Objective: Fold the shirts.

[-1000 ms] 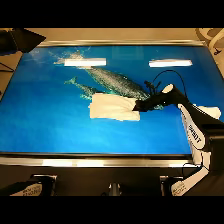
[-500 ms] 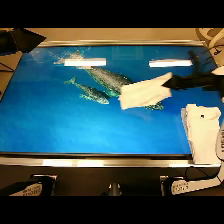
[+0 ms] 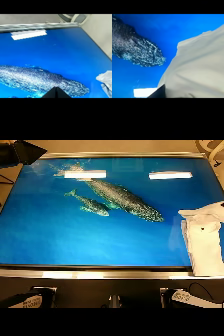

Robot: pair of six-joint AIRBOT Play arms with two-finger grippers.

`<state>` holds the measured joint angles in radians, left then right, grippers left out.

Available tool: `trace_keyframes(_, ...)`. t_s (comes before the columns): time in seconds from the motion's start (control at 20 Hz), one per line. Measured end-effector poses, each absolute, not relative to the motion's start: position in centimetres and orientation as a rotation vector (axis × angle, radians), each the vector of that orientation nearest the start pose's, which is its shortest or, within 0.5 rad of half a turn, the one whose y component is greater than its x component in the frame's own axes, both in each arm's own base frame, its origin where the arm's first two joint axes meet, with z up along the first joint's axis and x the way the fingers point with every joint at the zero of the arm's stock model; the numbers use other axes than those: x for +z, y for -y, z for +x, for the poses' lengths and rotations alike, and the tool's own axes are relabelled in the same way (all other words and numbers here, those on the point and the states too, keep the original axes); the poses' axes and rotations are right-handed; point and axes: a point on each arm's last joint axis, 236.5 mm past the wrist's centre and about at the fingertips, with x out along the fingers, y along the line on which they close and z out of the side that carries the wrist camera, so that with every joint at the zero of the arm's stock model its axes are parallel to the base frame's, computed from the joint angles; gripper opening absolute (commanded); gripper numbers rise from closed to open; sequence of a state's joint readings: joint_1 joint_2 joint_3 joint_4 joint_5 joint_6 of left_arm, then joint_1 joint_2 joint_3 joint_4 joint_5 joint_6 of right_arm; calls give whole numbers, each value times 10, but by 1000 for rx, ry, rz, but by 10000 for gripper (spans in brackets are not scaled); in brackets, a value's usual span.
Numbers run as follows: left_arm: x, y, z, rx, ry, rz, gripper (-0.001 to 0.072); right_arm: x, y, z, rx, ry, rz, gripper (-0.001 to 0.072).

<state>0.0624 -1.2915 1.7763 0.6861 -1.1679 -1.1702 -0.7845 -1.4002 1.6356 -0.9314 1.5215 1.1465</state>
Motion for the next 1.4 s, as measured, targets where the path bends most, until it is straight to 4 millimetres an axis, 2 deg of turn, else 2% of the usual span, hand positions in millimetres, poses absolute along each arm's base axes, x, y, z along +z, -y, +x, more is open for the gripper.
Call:
trace_keyframes(0.15,325,141,442,-705,-477,-253,26,162,187,362,14,-945,490,21)
trace_keyframes(0.4,324,141,442,-705,-477,-250,26,177,179,341,-3,-963,507,21)
trace_keyframes(0.5,324,141,443,-706,-475,-244,26,174,180,327,-39,-1012,503,22)
trace_keyframes(0.8,324,141,442,-709,-472,-235,26,160,199,274,-229,-1189,467,22)
trace_keyframes(1.0,323,142,442,-713,-473,-232,26,142,211,234,-362,-1338,461,22)
trace_keyframes(1.1,323,144,441,-718,-475,-231,26,126,211,218,-398,-1410,483,23)
trace_keyframes(1.4,324,150,439,-731,-476,-228,26,55,189,182,-442,-1565,591,23)
